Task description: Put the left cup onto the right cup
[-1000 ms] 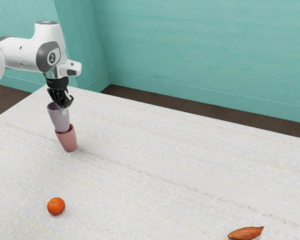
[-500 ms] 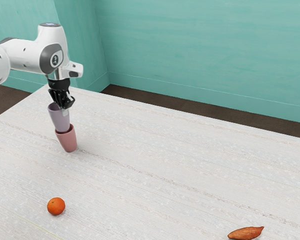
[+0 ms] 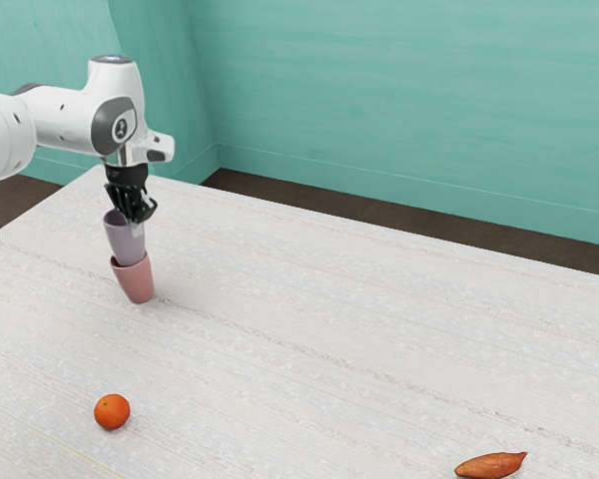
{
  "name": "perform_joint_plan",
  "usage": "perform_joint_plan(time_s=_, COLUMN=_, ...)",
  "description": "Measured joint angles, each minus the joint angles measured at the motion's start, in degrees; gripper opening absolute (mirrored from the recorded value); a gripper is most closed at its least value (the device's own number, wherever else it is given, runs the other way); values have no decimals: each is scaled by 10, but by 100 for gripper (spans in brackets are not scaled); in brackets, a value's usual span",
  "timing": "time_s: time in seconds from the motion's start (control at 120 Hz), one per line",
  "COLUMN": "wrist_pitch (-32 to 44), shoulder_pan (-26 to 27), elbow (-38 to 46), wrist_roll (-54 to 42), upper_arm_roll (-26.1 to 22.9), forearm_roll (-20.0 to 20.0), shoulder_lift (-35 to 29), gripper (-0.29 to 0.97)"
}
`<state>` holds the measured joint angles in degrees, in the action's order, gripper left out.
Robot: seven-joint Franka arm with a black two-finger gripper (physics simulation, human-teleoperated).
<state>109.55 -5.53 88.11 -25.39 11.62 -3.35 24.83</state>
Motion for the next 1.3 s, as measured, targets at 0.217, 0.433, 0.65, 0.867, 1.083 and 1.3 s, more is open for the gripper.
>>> perform_joint_plan(time_s=0.217, wrist_pitch=-11, shoulder_pan=0, elbow=3, wrist_roll=1, upper_arm_roll=-1, forearm_roll=7, shoulder_lift=-5, gripper=35)
perform_joint_plan(time_s=0.433, wrist_pitch=-45, shoulder_pan=12, elbow=8, wrist_roll=7, upper_arm_roll=-3, forearm_roll=9, shoulder_lift=-54, gripper=56)
perform_joint_plan(time_s=0.65, wrist_pitch=-79, shoulder_pan=44, elbow=23, wrist_roll=17, upper_arm_roll=-5, forearm_roll=9, shoulder_lift=-116, gripper=64)
perform_joint_plan(time_s=0.867, wrist_pitch=-122, shoulder_pan=99, elbow=49, wrist_roll=36, upper_arm_roll=0, forearm_roll=9, shoulder_lift=-189, gripper=66)
perform_joint_plan(time_s=1.083, wrist_pitch=-161, shoulder_pan=170, elbow=56, wrist_roll=70, upper_arm_roll=12, forearm_roll=12, shoulder_lift=-228, gripper=67)
perform_joint_plan(time_s=1.3, wrist_pitch=-180, shoulder_pan=203, elbow=59, wrist_roll=106, upper_arm_roll=9, forearm_roll=21, shoulder_lift=-242, gripper=68)
